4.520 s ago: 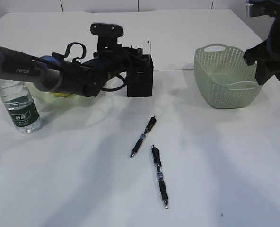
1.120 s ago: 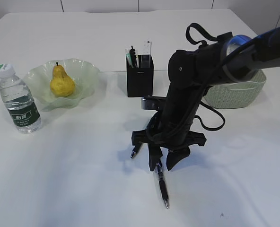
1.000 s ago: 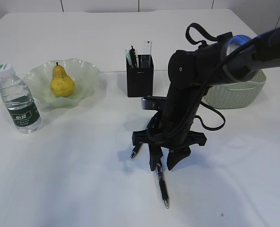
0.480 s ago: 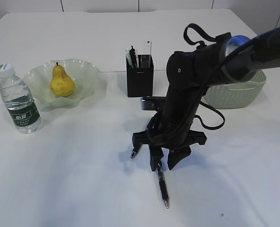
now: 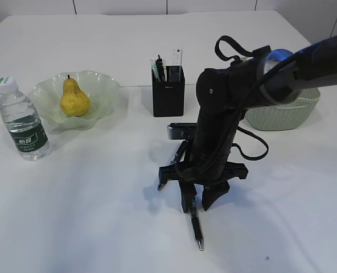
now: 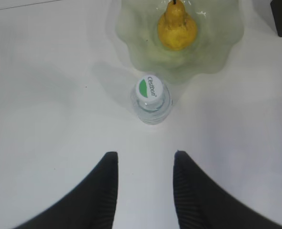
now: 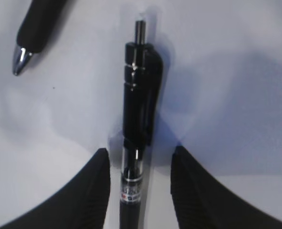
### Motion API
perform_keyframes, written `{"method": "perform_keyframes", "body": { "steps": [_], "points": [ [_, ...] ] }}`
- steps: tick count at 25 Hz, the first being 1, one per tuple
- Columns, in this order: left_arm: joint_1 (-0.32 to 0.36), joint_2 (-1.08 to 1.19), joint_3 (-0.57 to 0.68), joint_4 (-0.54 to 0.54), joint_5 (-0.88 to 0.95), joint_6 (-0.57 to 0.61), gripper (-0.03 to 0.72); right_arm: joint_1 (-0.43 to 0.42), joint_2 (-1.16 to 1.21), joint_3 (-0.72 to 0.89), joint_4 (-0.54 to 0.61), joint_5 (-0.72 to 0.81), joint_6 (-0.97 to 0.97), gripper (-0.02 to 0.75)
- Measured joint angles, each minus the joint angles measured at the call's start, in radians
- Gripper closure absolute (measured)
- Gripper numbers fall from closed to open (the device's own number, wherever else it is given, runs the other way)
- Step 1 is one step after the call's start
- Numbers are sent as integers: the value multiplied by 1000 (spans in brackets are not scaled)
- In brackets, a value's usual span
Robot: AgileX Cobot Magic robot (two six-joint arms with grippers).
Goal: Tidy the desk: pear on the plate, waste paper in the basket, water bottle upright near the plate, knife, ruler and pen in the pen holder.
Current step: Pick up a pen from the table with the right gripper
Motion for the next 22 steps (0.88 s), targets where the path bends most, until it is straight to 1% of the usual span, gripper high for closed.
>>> {"method": "perform_keyframes", "body": {
  "steps": [4, 8, 14, 16, 20, 21, 22],
  "points": [
    [0, 0, 0, 2, 0, 0, 421, 0, 1, 0, -7, 4, 0, 386],
    [0, 0, 0, 2, 0, 0, 421, 0, 9, -6, -40, 23, 0, 393],
    [0, 0, 0, 6, 0, 0, 421, 2, 20, -14, -89, 45, 4, 500],
    [0, 0, 0, 13, 0, 2, 422, 2, 20, -14, -116, 47, 8, 517],
    [0, 0, 0, 34, 0, 2, 428, 2, 20, -14, -174, 47, 12, 528],
    [0, 0, 0, 36, 0, 2, 428, 2, 20, -14, -183, 47, 13, 540],
    [0, 0, 0, 38, 0, 2, 429, 2, 20, -14, -194, 47, 13, 568]
  ]
}}
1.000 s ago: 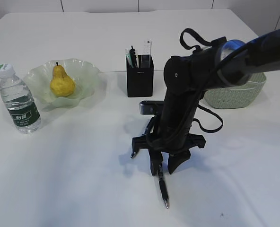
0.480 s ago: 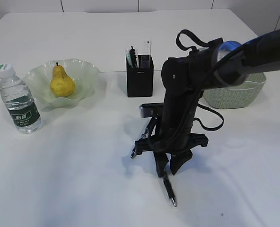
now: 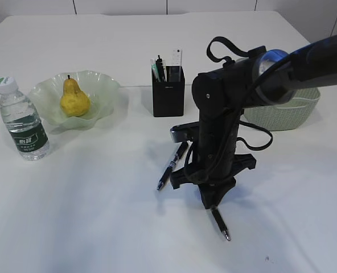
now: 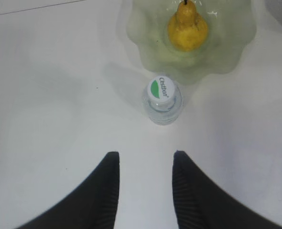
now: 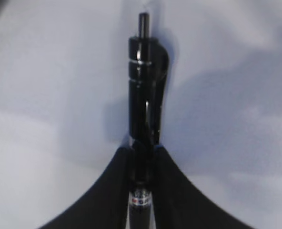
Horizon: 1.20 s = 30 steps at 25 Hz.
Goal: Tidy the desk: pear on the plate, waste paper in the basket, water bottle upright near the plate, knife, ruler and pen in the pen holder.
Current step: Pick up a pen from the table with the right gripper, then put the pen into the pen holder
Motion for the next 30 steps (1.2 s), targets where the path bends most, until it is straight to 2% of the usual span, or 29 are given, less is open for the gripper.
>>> {"method": "perform_keyframes", "body": {
  "steps": [3, 10, 15, 21, 24, 30],
  "points": [
    [0, 0, 0, 0, 0, 0, 429, 0, 0, 0, -5, 0, 0, 626],
    [0, 0, 0, 0, 0, 0, 430, 0, 16, -50, -7, 52, 0, 628],
    [0, 0, 0, 0, 0, 0, 430, 0, 49, -173, -30, 153, 0, 628],
    [0, 0, 0, 0, 0, 0, 430, 0, 51, -356, -32, 175, -2, 629],
    [0, 0, 0, 2, 0, 0, 430, 0, 51, -441, -50, 136, -2, 629],
    [0, 0, 0, 4, 0, 0, 430, 0, 51, -556, -145, -33, -4, 629]
  ]
}}
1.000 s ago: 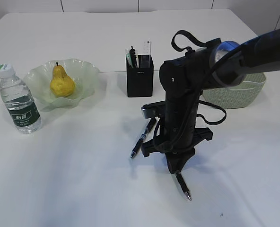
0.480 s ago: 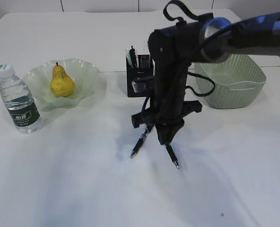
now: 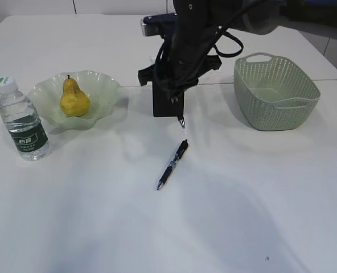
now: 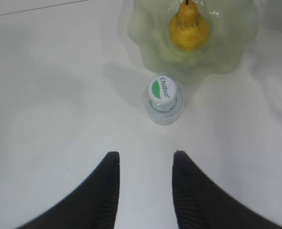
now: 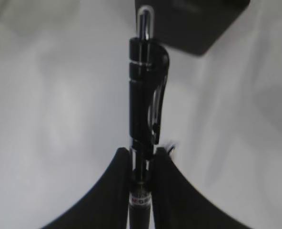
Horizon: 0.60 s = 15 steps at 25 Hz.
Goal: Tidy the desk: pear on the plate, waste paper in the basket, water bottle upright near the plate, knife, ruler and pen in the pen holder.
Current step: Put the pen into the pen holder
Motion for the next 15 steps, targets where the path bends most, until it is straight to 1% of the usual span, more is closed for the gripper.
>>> {"method": "perform_keyframes", "body": {
  "steps": [8, 15],
  "points": [
    [0, 0, 0, 0, 0, 0, 430, 0, 0, -9, -142, -274, 37, 629],
    [0, 0, 0, 2, 0, 0, 430, -10, 0, -11, -250, -375, 124, 629]
  ]
}}
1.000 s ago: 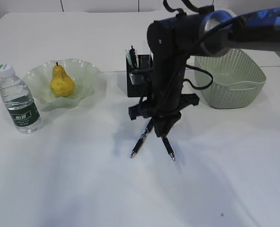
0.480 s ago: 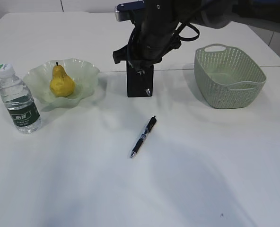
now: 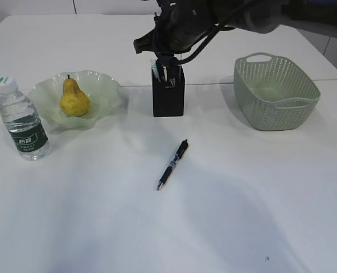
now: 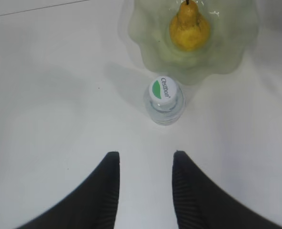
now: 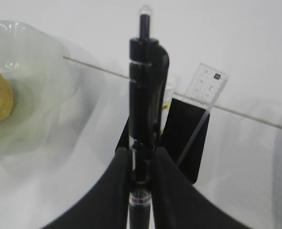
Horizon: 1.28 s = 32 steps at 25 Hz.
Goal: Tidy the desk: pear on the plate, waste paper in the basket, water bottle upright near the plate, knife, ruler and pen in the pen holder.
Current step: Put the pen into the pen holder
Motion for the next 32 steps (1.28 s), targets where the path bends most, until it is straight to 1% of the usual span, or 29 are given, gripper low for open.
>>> {"method": "perform_keyframes", "body": {
  "steps": [7, 11, 17, 25, 32],
  "points": [
    [0, 0, 0, 0, 0, 0, 430, -1, 0, 0, -74, -181, 22, 629],
    [0, 0, 0, 0, 0, 0, 430, -24, 7, 0, -82, -259, 57, 629],
    [0, 0, 0, 0, 0, 0, 430, -78, 48, 0, -90, -331, 83, 630],
    [0, 0, 0, 0, 0, 0, 430, -83, 109, 0, -91, -424, 90, 630],
    [0, -2, 0, 0, 2, 0, 430, -100, 150, 0, -97, -450, 91, 630]
  ]
}}
